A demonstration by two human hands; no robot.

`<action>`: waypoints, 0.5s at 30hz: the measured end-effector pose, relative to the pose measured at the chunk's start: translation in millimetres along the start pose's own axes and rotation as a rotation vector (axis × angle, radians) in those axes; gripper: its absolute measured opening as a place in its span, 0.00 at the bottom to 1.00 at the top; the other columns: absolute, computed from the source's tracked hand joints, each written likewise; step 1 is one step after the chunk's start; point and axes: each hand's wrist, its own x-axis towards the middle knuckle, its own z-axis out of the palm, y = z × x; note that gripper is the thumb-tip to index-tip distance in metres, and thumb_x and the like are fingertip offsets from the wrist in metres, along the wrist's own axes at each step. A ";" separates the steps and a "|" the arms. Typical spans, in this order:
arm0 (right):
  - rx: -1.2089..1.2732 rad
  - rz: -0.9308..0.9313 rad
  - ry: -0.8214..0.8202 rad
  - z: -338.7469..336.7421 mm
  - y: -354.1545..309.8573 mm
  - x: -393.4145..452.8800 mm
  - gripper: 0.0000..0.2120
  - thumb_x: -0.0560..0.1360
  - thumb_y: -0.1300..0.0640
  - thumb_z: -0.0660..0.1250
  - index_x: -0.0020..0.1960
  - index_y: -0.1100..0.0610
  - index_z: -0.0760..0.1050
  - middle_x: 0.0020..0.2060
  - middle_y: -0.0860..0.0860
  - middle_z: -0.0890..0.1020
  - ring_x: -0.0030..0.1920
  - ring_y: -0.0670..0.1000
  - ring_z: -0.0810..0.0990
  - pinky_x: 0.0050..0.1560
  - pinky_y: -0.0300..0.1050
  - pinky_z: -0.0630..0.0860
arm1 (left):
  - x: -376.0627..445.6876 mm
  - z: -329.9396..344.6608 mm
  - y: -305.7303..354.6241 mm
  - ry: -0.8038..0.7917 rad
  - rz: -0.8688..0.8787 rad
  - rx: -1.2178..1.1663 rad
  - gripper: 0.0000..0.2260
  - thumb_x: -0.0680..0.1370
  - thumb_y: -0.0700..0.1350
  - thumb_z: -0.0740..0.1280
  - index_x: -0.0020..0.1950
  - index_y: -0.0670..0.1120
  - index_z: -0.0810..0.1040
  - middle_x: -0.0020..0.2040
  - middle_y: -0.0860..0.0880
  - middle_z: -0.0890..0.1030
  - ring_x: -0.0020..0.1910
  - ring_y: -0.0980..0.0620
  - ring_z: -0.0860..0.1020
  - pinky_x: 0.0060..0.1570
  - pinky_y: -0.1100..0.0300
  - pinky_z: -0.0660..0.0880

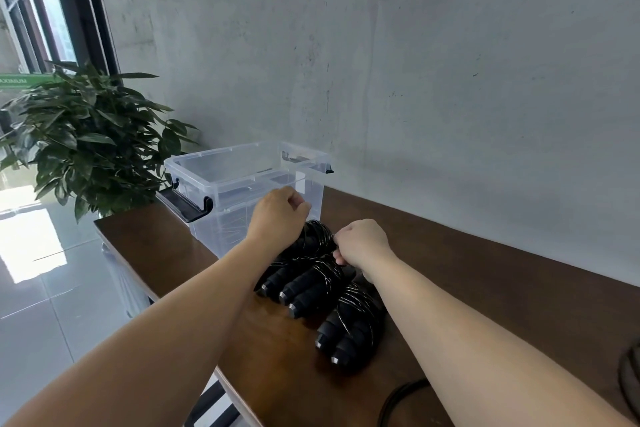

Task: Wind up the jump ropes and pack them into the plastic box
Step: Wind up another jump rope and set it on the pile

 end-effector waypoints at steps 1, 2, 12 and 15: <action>0.014 0.007 0.003 -2.2 -0.1 1.3 0.10 0.76 0.63 0.60 0.43 0.64 0.80 0.36 0.59 0.85 0.35 0.56 0.82 0.50 0.52 0.81 | -0.6 -0.5 3.8 0.008 0.016 0.000 0.06 0.78 0.48 0.65 0.42 0.47 0.76 0.38 0.53 0.76 0.39 0.54 0.74 0.32 0.64 0.65; 0.036 0.013 0.008 -4.8 -0.1 2.2 0.10 0.76 0.63 0.61 0.43 0.64 0.80 0.35 0.59 0.85 0.33 0.55 0.80 0.50 0.53 0.81 | -1.6 0.1 8.5 0.016 0.034 0.006 0.07 0.78 0.48 0.65 0.42 0.47 0.76 0.36 0.54 0.76 0.38 0.54 0.73 0.32 0.64 0.65; 0.174 -0.074 0.106 -86.1 -1.1 -35.8 0.08 0.76 0.63 0.64 0.40 0.63 0.77 0.28 0.55 0.78 0.23 0.50 0.74 0.23 0.37 0.69 | -25.1 33.8 92.2 -0.047 0.213 -0.219 0.09 0.78 0.49 0.67 0.42 0.46 0.77 0.32 0.54 0.73 0.32 0.58 0.71 0.31 0.62 0.64; 0.136 -0.103 0.191 -133.3 7.3 -57.5 0.06 0.75 0.62 0.65 0.41 0.63 0.78 0.29 0.54 0.79 0.23 0.47 0.75 0.23 0.36 0.69 | -38.4 52.7 130.5 -0.115 0.269 -0.321 0.08 0.78 0.49 0.67 0.42 0.46 0.77 0.32 0.56 0.73 0.32 0.59 0.71 0.31 0.63 0.64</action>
